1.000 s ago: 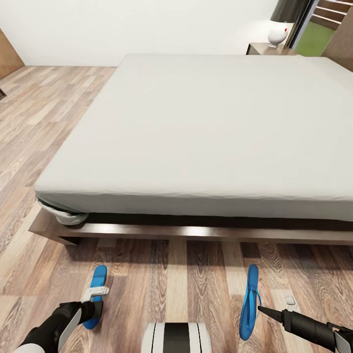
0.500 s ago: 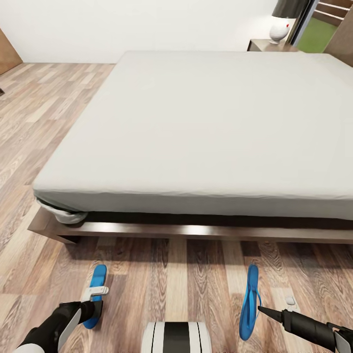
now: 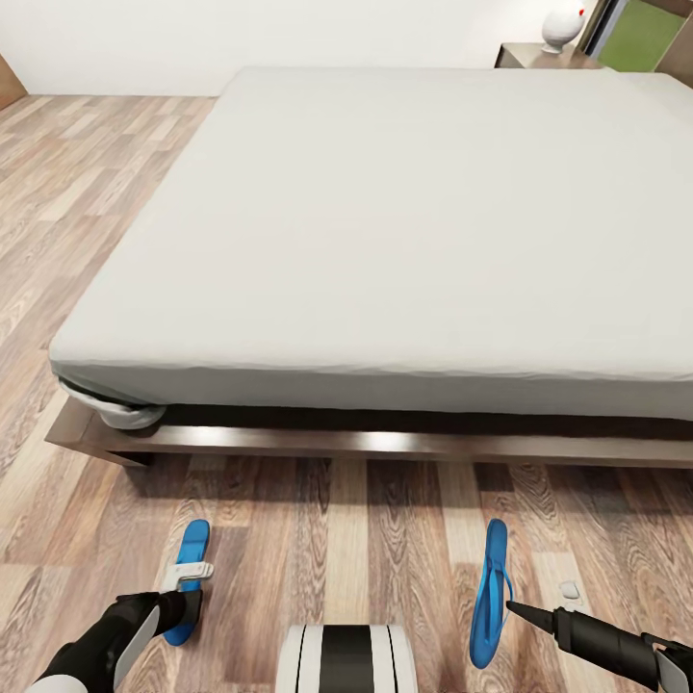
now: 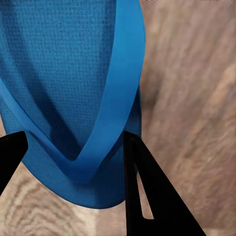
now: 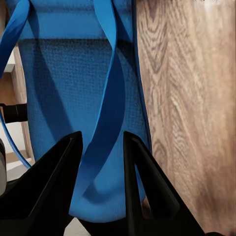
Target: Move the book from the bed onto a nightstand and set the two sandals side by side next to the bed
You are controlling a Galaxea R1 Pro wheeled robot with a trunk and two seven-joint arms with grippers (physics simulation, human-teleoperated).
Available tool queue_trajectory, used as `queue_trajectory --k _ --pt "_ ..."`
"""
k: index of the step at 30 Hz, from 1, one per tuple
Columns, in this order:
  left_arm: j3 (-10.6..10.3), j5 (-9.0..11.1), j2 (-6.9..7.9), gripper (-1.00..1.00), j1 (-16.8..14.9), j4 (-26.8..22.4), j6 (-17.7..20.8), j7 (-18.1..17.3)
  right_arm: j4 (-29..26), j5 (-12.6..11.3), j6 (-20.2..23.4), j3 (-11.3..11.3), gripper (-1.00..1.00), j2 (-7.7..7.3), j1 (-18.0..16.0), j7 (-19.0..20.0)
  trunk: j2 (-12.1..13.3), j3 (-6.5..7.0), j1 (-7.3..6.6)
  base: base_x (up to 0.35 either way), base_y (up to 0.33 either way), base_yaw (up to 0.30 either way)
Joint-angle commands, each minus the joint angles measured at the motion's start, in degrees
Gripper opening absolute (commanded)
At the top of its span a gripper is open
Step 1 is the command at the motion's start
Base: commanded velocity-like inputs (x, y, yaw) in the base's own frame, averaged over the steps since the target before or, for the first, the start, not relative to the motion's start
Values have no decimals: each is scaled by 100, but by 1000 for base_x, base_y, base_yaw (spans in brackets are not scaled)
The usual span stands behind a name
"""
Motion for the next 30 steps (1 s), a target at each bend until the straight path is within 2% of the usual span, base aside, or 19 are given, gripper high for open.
queue_trajectory --k 1,16,19,21,30 --pt "-29 55 7 -100 0 -9 29 11 1 -10 28 6 -100 -1 -2 17 -1 -3 -1 0 0 0" --pt "-36 55 7 -100 0 -15 -1 41 1 -11 29 6 -100 -1 -2 21 -1 -3 -1 0 0 0" --pt "-53 55 1 -100 0 -15 -262 544 1 -11 30 6 -100 -1 -2 23 -1 -3 -1 0 0 0" --pt "-59 59 -6 -100 0 -16 -314 736 1 -10 30 6 -100 -1 -2 23 -1 -3 -1 0 0 0" --pt "-63 64 -10 -100 0 -8 -349 871 1 -10 30 6 -100 -1 -2 24 -1 -3 -1 0 0 0"
